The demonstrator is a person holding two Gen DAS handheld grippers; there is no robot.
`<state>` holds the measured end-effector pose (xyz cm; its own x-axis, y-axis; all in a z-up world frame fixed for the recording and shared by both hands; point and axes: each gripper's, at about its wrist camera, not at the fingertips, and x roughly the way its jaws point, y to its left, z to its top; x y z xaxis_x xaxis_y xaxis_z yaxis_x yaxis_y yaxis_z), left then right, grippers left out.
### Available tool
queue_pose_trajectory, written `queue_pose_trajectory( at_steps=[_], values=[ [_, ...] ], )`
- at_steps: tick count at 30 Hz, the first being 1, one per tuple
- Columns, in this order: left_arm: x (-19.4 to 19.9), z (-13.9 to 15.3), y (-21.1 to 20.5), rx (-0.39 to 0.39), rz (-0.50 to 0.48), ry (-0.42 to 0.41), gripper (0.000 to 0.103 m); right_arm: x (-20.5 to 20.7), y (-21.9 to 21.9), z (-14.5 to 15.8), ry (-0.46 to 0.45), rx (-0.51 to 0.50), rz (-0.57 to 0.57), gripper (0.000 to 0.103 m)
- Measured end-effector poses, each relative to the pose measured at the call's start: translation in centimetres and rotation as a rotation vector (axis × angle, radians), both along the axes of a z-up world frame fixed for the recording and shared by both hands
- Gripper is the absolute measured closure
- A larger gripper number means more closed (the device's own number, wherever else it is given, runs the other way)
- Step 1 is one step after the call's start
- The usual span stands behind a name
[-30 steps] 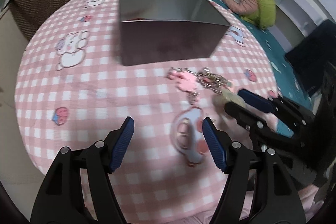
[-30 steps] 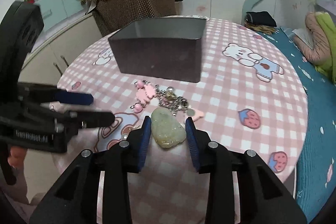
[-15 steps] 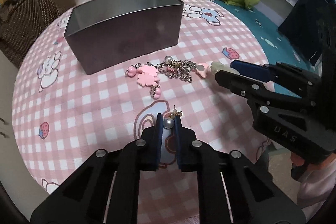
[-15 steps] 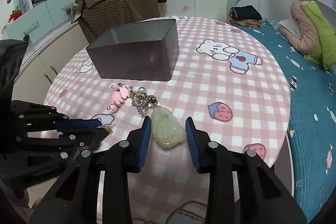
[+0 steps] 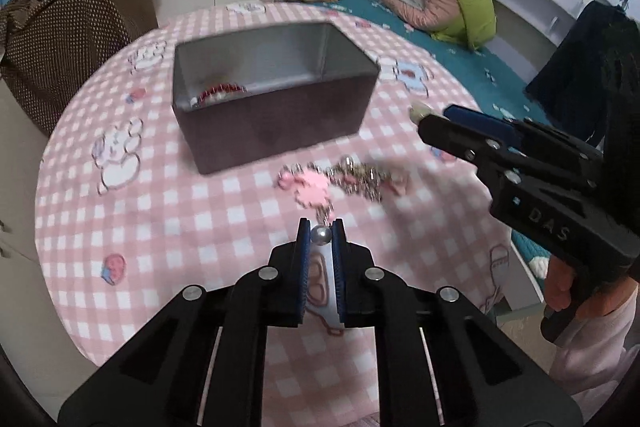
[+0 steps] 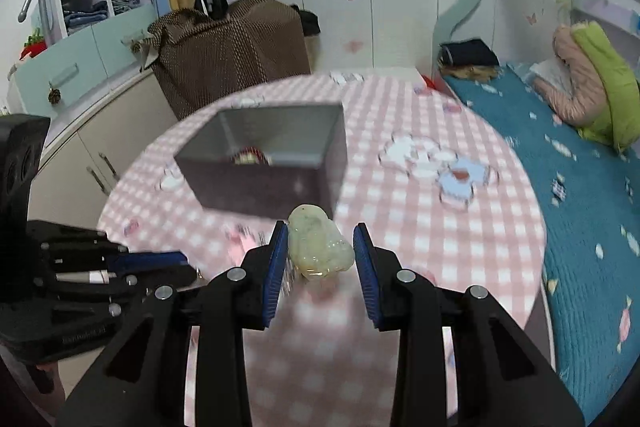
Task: Organize jewelry
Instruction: 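Lower the jade pendant into the box with the right gripper while the left carries the earring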
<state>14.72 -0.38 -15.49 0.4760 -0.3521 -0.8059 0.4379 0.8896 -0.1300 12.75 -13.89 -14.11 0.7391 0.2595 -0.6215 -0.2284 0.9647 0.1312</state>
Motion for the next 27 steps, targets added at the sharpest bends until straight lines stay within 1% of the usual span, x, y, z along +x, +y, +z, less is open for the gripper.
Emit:
queue_pose_trajectory(
  at_steps=[4, 9, 13, 18, 21, 27],
  values=[
    [0.5, 1.5, 0.4, -0.014, -0.002, -0.039, 0.092, 1.9, 1.1, 1.9, -0.050, -0.004, 0.016, 0.072],
    [1.7, 3.8, 1.3, -0.052, 0.003, -0.092, 0.092, 4.4, 2.5, 2.8, -0.068, -0.026, 0.037, 0.071],
    [2.7, 5.4, 2.1, -0.075, 0.019, -0.133, 0.092, 6.7, 3.6, 2.6, -0.050, -0.049, 0.044, 0.072],
    [4.5, 6.5, 3.3, -0.103, 0.053, -0.155, 0.092, 9.3, 4.6, 1.8, -0.002, -0.059, 0.061, 0.072],
    [5.4, 6.6, 4.4, -0.116, 0.083, -0.154, 0.092, 10.0, 5.5, 1.3, 0.026, -0.038, 0.112, 0.071],
    [6.8, 6.2, 6.5, -0.129, 0.146, -0.144, 0.092, 11.1, 8.7, -0.2, 0.100, -0.105, 0.227, 0.071]
  ],
)
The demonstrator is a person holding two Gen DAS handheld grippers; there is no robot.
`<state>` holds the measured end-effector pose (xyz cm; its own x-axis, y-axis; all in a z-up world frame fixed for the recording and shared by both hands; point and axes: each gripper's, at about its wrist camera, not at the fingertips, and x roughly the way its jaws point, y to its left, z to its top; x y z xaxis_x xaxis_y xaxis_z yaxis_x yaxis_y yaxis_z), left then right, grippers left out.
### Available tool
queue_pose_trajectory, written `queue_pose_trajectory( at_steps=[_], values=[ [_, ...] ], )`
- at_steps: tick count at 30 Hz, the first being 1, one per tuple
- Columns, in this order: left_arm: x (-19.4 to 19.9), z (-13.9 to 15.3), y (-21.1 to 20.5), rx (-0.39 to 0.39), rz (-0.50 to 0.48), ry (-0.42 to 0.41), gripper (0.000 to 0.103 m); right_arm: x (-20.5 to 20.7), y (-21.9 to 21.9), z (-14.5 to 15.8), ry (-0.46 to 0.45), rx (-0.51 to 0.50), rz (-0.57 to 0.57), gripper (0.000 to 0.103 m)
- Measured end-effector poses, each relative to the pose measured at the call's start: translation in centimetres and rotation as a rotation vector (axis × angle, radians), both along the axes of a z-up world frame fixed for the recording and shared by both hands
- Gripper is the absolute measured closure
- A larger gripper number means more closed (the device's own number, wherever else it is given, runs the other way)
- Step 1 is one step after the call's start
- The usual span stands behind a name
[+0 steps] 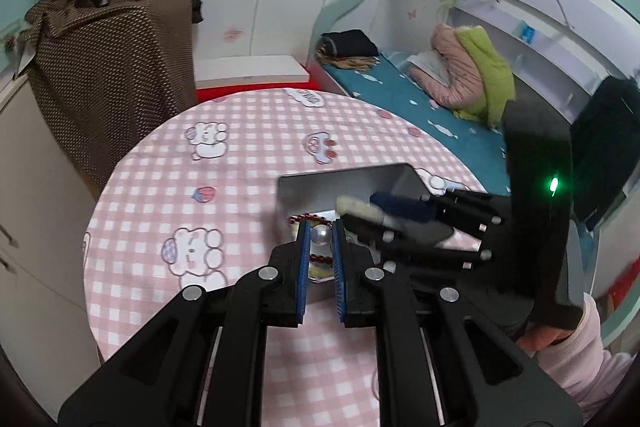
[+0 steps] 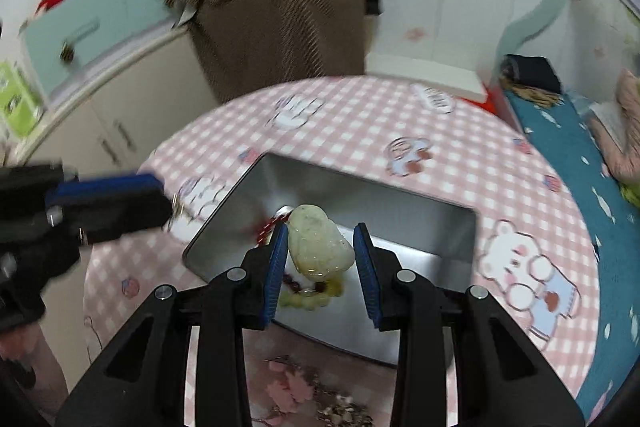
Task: Organize jewelry
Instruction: 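Lower the jade pendant into the box with the right gripper while the left carries the earring, then move the pearl earring over the box and open the left gripper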
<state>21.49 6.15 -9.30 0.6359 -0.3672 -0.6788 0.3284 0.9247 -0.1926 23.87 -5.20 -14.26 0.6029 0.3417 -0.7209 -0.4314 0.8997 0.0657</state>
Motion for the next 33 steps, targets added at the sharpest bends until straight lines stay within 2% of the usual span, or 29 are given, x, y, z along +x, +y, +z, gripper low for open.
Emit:
queue_pose_trajectory(
  at_steps=[5, 17, 23, 27, 33],
  values=[
    [0.5, -0.3, 0.9, -0.015, 0.006, 0.006, 0.092, 1.0, 1.8, -0.6, 0.041, -0.071, 0.058, 0.071],
    [1.6, -1.2, 1.7, -0.027, 0.010, 0.027, 0.092, 3.2, 2.9, -1.7, 0.164, -0.092, 0.088, 0.071],
    [1.7, -1.2, 2.1, -0.029, 0.018, 0.027, 0.092, 2.8, 3.7, -1.4, 0.134, -0.142, 0.104, 0.071],
    [1.5, -1.0, 2.1, -0.028, 0.025, 0.025, 0.092, 2.5, 2.6, -0.5, 0.118, -0.088, 0.068, 0.071],
    [1.3, -0.7, 1.2, -0.023, 0.005, 0.025, 0.092, 1.6, -1.9, 2.6, 0.040, 0.005, -0.068, 0.071]
  ],
)
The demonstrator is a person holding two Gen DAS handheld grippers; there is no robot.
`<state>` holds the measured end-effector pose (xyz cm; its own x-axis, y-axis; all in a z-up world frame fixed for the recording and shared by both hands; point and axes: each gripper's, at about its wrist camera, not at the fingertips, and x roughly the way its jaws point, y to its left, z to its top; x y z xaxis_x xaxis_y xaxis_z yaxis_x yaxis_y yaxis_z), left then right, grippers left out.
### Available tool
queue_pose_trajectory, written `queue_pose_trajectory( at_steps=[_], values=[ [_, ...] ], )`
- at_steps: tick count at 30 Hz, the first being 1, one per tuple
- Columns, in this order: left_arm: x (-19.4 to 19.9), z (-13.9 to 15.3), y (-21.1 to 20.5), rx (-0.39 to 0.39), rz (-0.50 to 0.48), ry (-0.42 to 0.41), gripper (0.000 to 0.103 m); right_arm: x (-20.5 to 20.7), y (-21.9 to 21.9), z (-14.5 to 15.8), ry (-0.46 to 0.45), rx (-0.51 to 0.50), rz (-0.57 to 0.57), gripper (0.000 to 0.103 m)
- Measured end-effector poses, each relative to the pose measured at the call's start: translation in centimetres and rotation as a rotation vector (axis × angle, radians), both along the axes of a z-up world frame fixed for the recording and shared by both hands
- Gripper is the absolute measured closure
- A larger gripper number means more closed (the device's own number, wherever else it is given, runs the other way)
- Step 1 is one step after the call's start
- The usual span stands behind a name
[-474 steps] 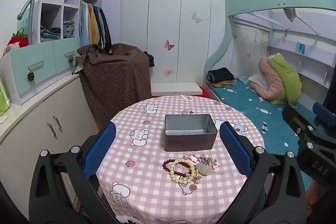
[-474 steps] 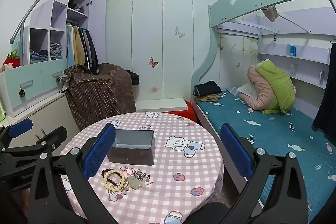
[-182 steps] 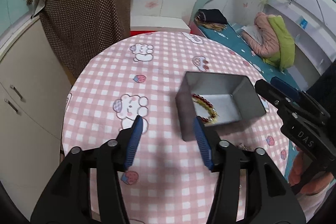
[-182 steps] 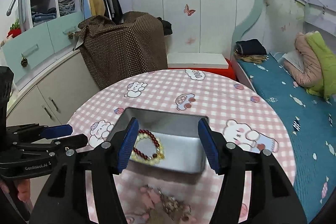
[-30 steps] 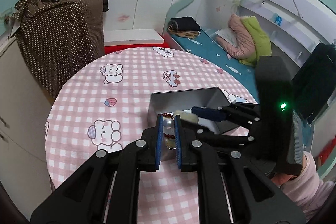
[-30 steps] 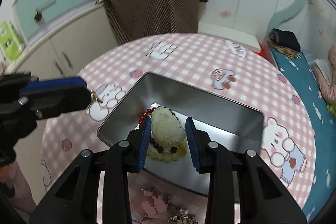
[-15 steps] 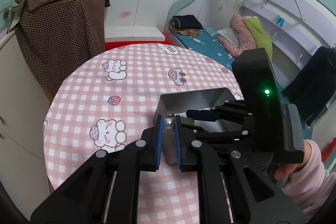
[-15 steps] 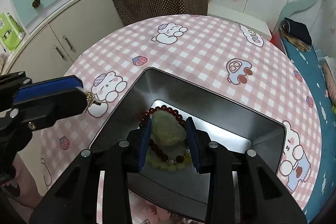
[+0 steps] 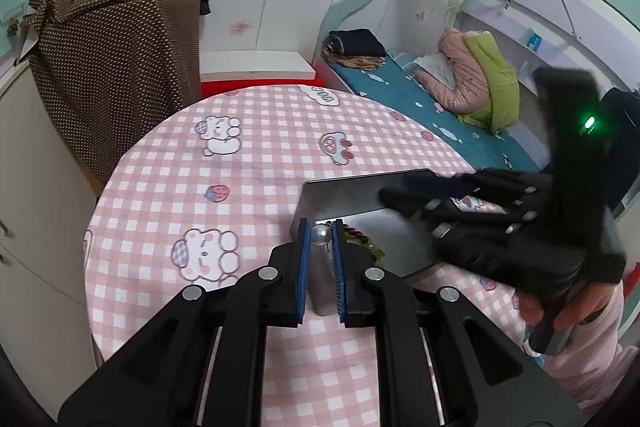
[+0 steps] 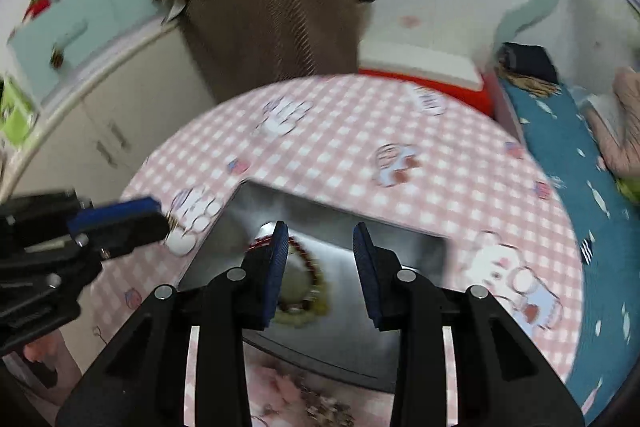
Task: Organize jewelry
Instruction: 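Move the pearl earring over the box and open the left gripper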
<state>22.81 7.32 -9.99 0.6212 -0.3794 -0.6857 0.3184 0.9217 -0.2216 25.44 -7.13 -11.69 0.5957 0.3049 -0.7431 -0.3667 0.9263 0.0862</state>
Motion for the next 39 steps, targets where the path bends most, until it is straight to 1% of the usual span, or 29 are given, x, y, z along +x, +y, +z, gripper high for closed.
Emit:
queue_pose_trajectory(
  at_steps=[4, 10, 12, 14, 19, 21, 23, 25, 26, 33, 39],
  values=[
    [0.1, 0.0, -2.2, 0.007, -0.042, 0.002, 0.092, -0.6, -2.9, 1.1, -0.037, 0.004, -0.081, 0.071],
    [0.9, -0.3, -7.7, 0.019, -0.140, 0.012, 0.092, -2.5, -8.0, 1.3, -0.048, 0.046, -0.176, 0.071],
    [1.1, -0.7, -9.3, 0.023, -0.168, 0.019, 0.092, -3.2, -9.4, 1.4, -0.053, 0.071, -0.192, 0.067],
    [1.5, -1.2, -11.0, 0.034, -0.194, 0.034, 0.092, -3.9, -10.7, 1.3, -0.059, 0.086, -0.209, 0.065],
    [2.2, -3.1, -13.5, 0.082, -0.201, 0.080, 0.092, -4.2, -12.8, 0.3, -0.041, 0.098, -0.239, 0.065],
    [2.4, -3.9, -13.9, 0.088, -0.208, 0.107, 0.092, -4.1, -13.3, -0.3, -0.033, 0.109, -0.249, 0.065],
    [2.4, -4.2, -13.9, 0.098, -0.202, 0.111, 0.091, -3.9, -13.7, -0.9, -0.018, 0.123, -0.258, 0.065],
    [2.3, -4.0, -13.8, 0.109, -0.192, 0.107, 0.076, -3.8, -13.9, -1.3, -0.006, 0.132, -0.262, 0.065],
    [2.4, -3.8, -13.6, 0.103, -0.183, 0.104, 0.066, -3.8, -13.9, -1.5, -0.002, 0.132, -0.264, 0.065],
    [1.7, -3.0, -12.0, 0.090, -0.166, 0.102, 0.066, -4.2, -13.6, -1.0, -0.007, 0.135, -0.266, 0.064],
    [-0.6, -1.9, -10.6, 0.084, -0.148, 0.072, 0.066, -6.2, -12.0, 0.1, -0.033, 0.119, -0.239, 0.062]
  ],
)
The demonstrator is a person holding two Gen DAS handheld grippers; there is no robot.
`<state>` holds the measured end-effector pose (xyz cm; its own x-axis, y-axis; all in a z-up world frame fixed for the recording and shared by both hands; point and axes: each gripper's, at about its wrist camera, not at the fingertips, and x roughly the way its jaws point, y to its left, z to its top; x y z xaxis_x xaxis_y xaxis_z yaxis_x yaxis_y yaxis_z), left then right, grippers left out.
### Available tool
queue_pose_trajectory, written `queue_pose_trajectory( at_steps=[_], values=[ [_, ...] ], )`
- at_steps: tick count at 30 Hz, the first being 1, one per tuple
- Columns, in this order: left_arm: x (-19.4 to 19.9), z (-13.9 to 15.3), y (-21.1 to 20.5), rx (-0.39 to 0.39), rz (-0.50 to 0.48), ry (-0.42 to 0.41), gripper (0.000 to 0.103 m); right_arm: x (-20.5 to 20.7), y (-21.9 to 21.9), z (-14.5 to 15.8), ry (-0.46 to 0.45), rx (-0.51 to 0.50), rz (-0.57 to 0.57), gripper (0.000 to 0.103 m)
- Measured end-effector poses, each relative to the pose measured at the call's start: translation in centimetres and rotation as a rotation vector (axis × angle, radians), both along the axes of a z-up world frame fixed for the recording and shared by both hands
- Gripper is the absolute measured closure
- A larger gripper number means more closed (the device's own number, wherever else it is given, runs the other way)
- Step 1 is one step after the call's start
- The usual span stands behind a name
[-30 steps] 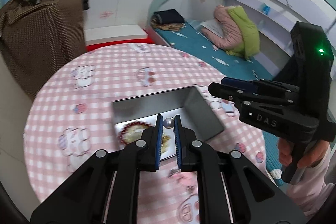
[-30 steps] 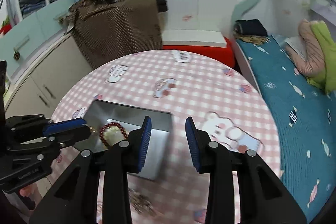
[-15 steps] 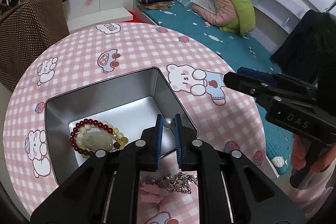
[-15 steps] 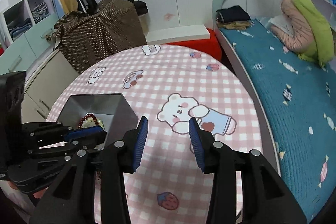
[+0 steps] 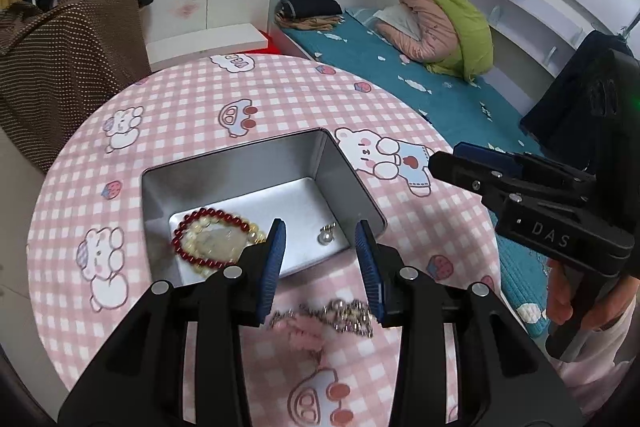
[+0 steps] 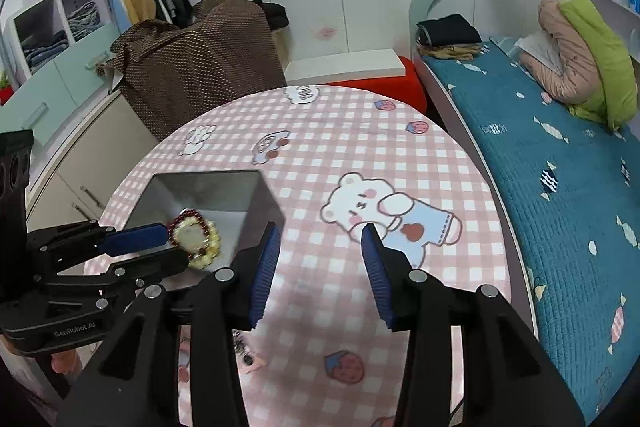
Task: Organize jewelry
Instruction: 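Move the pearl earring over the box and open the left gripper, then grasp the pink charm chain with the left gripper while the right gripper reaches toward it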
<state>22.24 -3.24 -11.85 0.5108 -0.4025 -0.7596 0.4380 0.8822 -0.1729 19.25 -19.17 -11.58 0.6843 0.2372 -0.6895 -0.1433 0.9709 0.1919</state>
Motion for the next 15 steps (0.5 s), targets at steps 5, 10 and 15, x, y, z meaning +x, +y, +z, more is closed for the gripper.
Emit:
queue_pose_trajectory(
  at_steps=[5, 10, 15],
  values=[
    [-2.4, 0.5, 1.6, -0.005, 0.020, -0.017, 0.066, -1.9, 1.4, -0.1, 0.002, -0.015, 0.016, 0.061],
    [-4.4, 0.1, 3.1, 0.001, 0.047, -0.008, 0.066, -3.5, 2.4, -0.8, 0.019, -0.026, 0.030, 0.061],
    [-5.8, -1.4, 3.9, 0.021, 0.052, 0.030, 0.066, -4.5, 3.1, -2.2, 0.051, -0.036, 0.031, 0.060]
  ],
)
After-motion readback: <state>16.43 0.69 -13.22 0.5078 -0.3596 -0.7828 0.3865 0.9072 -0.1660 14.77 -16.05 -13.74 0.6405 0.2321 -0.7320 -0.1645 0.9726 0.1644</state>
